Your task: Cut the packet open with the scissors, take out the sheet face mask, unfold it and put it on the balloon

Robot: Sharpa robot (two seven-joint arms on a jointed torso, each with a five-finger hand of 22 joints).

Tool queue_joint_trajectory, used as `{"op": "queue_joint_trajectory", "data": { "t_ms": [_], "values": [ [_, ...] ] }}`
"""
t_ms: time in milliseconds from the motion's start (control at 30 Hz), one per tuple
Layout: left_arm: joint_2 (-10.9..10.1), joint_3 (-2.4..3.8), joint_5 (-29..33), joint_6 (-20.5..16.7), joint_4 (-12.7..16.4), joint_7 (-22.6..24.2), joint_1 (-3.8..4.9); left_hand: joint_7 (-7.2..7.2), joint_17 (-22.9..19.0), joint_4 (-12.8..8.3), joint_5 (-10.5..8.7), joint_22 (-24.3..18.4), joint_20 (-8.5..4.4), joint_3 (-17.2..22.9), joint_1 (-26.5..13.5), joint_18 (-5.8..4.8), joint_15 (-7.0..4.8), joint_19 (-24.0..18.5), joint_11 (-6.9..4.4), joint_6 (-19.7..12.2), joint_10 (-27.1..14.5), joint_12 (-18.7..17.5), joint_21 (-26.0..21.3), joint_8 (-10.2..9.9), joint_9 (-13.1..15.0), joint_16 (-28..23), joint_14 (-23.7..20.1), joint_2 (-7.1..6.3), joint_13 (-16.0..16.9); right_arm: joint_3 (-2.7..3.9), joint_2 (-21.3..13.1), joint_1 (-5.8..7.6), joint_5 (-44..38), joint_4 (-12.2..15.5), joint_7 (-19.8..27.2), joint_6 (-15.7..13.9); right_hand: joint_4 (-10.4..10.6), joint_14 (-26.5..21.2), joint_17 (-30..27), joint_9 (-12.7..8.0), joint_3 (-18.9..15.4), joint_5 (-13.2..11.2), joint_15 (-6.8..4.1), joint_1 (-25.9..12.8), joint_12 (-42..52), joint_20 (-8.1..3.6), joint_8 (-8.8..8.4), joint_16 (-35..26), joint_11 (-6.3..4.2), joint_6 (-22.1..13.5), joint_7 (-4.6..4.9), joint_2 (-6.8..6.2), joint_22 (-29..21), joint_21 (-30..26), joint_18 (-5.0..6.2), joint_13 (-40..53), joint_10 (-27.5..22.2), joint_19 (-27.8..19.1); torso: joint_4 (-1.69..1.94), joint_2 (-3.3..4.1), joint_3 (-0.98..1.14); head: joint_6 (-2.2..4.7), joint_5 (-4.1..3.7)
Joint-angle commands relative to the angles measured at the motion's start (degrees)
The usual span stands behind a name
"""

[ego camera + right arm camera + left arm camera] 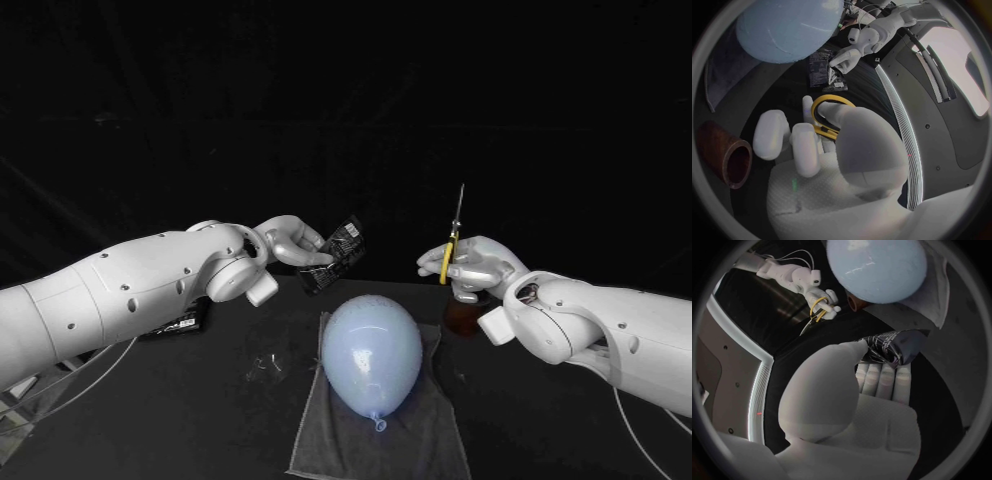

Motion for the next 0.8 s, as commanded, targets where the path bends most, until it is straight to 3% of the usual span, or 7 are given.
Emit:
{"op": "queue_joint_trajectory", "data": {
  "t_ms": [33,267,500,533,667,767,800],
  "values": [
    [1.2,0.09,15.2,13.9,-1.6,0.0,0.50,0.52,-0.1,-0.5,0.14,0.2,-0.29,0.1,-0.5,0.02,0.11,-0.3,0.12,0.0,0.5,-0.4,0.4,0.1,0.0,-0.4,0.5,0.45,0.0,0.14,0.5,0.50,1.1,-0.6,4.5,1.9,-0.3,1.6,-0.1,0.0,-0.2,0.0,0.50,0.7,-0.2,0.02,-0.35,-0.1,-2.64,-0.3,0.33,-0.19,-0.2,-0.4,0.46,-0.3,8.4,-0.6,-0.05,0.04,-0.06,0.63,-0.86],
    [4.3,0.14,20.9,21.2,-6.1,-1.3,1.72,0.74,-0.1,-1.3,0.15,1.0,-0.80,0.2,-1.4,0.23,-0.29,0.5,-0.09,-0.3,2.3,-0.8,2.0,0.0,0.2,-0.3,2.2,1.42,0.1,0.29,1.9,1.41,1.9,-1.5,6.1,1.5,-0.4,1.6,0.1,-0.2,-0.3,0.0,1.24,0.7,-0.2,0.65,-1.05,0.0,-1.74,-1.0,1.11,0.48,-0.9,-1.5,0.66,-1.4,5.1,-1.1,0.04,0.01,0.07,1.27,-2.19],
    [6.7,0.17,22.4,26.0,-9.4,-2.4,4.25,0.69,-0.2,-1.6,0.15,1.3,-1.01,0.4,-1.9,0.18,-0.47,0.6,-0.23,-0.3,3.1,-1.1,2.6,0.1,0.4,-0.4,2.9,1.78,0.1,0.45,2.9,2.19,3.4,-2.4,7.1,0.5,0.2,1.6,0.1,-0.6,-0.4,0.0,2.25,0.0,-0.2,1.54,-2.15,0.2,-0.58,-2.4,1.98,0.88,-1.4,-2.3,0.77,-1.6,0.1,-1.4,0.04,0.04,0.03,1.78,-2.83],
    [6.9,0.17,22.4,26.3,-9.7,-2.6,4.68,0.68,-0.2,-1.7,0.15,1.3,-1.03,0.4,-2.0,0.18,-0.48,0.6,-0.25,-0.3,3.2,-1.1,2.6,0.1,0.5,-0.4,2.9,1.78,0.1,0.46,3.0,2.31,3.7,-2.4,7.1,0.4,0.2,1.6,0.1,-0.6,-0.4,0.0,2.27,0.0,-0.2,1.57,-2.17,0.2,-0.56,-2.5,2.00,0.82,-1.4,-2.3,0.78,-1.6,0.0,-1.4,0.01,0.05,0.10,1.79,-2.79],
    [7.6,0.17,21.8,27.4,-10.5,-3.3,6.05,0.56,-0.2,-2.0,0.16,1.5,-1.16,0.6,-2.1,0.17,-0.58,0.6,-0.36,-0.3,3.5,-1.3,3.0,0.2,0.6,-0.5,3.2,1.83,0.1,0.49,3.4,2.71,5.0,-2.3,6.9,-0.1,-1.5,1.5,-0.3,-0.6,-1.4,0.0,2.33,0.7,-0.1,1.76,-2.25,0.1,-0.50,-2.6,2.04,-0.93,-1.3,-2.2,0.81,-1.6,-0.7,-1.2,0.06,-0.03,0.08,1.86,-3.18],
    [7.9,0.17,21.6,28.2,-10.8,-3.8,6.61,0.52,-0.2,-2.2,0.16,1.6,-1.21,0.6,-2.2,0.16,-0.63,0.6,-0.40,-0.2,3.7,-1.4,3.2,0.2,0.7,-0.5,3.3,1.82,0.2,0.50,3.5,2.94,5.9,-2.2,6.8,-0.6,-1.8,1.4,-0.5,-0.7,-1.8,0.0,2.39,0.8,-0.1,1.82,-2.35,0.0,-0.43,-2.7,2.11,-1.38,-1.3,-2.3,0.83,-1.6,-1.0,-1.2,0.11,-0.07,0.12,1.93,-3.55],
    [8.0,0.17,21.5,28.5,-10.8,-4.0,6.77,0.51,-0.2,-2.2,0.17,1.7,-1.24,0.6,-2.2,0.16,-0.64,0.6,-0.42,-0.2,3.8,-1.4,3.3,0.3,0.7,-0.5,3.4,1.83,0.2,0.51,3.6,3.03,6.2,-2.1,6.8,-0.7,-2.1,1.4,-0.6,-0.7,-2.3,0.0,2.46,0.6,-0.2,1.87,-2.51,0.0,-0.31,-2.9,2.20,-2.17,-1.3,-2.3,0.83,-1.6,-1.4,-1.2,0.13,-0.07,0.11,2.02,-3.74]
  ]
}}
